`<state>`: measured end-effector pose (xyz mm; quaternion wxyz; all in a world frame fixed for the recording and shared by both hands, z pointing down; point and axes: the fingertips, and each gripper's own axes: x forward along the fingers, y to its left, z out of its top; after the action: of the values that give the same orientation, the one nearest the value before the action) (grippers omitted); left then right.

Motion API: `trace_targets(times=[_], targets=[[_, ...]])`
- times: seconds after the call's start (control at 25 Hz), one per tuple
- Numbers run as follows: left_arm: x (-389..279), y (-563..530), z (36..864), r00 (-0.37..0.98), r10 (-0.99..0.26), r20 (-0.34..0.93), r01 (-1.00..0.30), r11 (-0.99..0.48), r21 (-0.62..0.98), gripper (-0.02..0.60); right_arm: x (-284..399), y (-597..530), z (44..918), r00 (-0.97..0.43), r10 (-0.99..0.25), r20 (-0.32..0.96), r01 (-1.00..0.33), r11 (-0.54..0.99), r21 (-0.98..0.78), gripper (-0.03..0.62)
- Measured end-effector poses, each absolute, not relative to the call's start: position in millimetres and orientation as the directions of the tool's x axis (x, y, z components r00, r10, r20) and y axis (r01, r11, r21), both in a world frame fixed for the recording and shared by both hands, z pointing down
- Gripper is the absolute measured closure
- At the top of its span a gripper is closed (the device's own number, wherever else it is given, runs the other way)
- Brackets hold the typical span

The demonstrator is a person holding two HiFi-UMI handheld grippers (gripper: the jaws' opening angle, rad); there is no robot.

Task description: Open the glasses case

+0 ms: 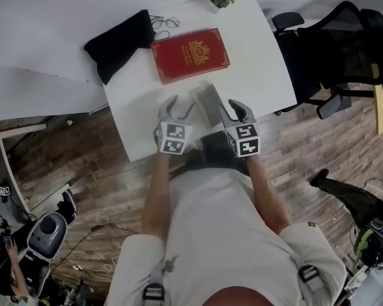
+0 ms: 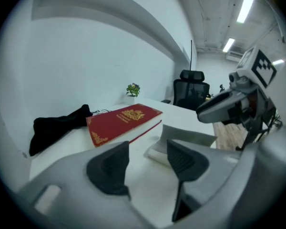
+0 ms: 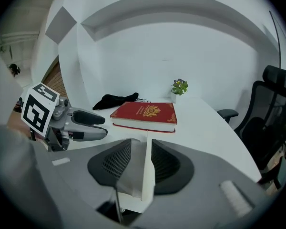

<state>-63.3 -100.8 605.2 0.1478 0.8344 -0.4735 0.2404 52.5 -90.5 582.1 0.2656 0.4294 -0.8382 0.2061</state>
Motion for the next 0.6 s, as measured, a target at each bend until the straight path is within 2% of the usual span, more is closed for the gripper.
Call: trace_targets(times=[0.12, 0.32, 0.6], targets=[[-65, -96, 586, 0.431, -0.736, 0.522, -0.868, -0.496, 0.017, 0.336, 51, -90, 570, -0.496, -0.633, 0.594, -0.827, 0.553, -0.100, 0.448], [-66, -87, 558, 0.432, -0.768, 0.472, -0.871, -0.490, 0.000, 0.337, 50, -82, 552, -0.501, -0.662, 0.557, -0.823, 0.564, -0.070, 0.378], [-66, -68, 533, 0.438, -0.794, 0.423, -0.871, -0.490, -0.018, 0.339, 49, -66, 539, -0.496, -0.677, 0.543, -0.816, 0.578, -0.025, 0.376]])
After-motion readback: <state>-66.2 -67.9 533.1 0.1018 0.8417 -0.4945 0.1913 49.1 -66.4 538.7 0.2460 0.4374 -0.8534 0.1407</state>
